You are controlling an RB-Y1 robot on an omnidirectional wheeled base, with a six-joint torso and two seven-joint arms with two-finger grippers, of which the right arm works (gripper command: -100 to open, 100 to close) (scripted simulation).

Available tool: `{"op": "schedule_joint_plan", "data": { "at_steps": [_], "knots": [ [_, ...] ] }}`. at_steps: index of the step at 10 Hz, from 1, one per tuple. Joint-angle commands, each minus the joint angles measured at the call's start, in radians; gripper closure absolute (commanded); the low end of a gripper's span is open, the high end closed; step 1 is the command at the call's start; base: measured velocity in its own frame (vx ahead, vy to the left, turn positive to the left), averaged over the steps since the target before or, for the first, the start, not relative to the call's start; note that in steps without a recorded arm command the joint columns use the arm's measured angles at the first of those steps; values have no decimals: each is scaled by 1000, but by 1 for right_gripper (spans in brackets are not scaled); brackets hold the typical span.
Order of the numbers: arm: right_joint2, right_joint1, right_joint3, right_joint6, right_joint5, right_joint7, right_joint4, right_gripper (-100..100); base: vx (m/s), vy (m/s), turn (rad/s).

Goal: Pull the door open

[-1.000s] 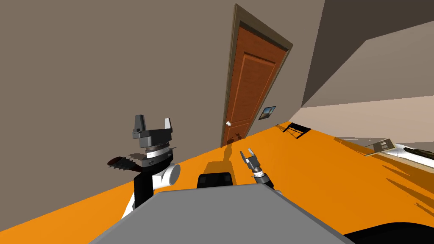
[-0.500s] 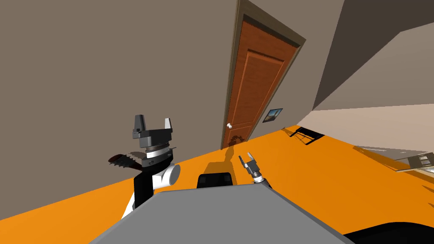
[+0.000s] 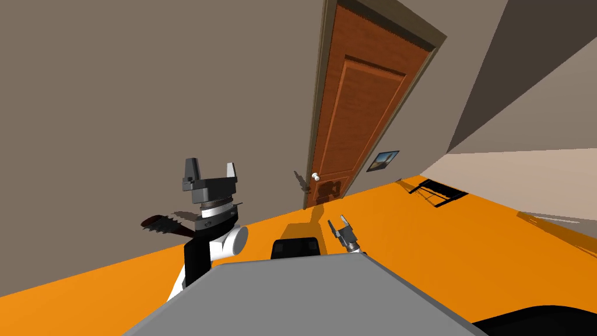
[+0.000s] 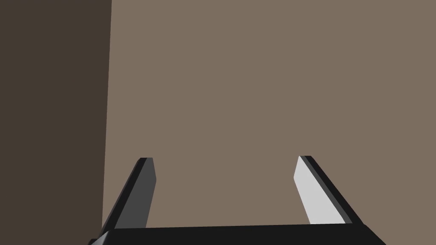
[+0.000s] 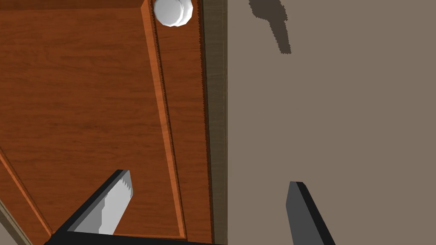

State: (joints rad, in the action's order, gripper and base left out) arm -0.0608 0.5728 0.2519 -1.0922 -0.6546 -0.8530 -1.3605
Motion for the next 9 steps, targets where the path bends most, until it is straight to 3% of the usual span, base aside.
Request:
{"op": "schedule_joint_plan", "data": {
  "at_steps": [1, 4, 9],
  "knots": [
    [15, 1, 6, -17, -20, -29, 33, -100, 146, -73, 57],
    [37, 5, 19, -45, -53, -70, 84, -100, 174, -108, 49],
    [69, 9, 34, -74, -88, -113, 139, -100, 186, -60, -1]
  ]
}}
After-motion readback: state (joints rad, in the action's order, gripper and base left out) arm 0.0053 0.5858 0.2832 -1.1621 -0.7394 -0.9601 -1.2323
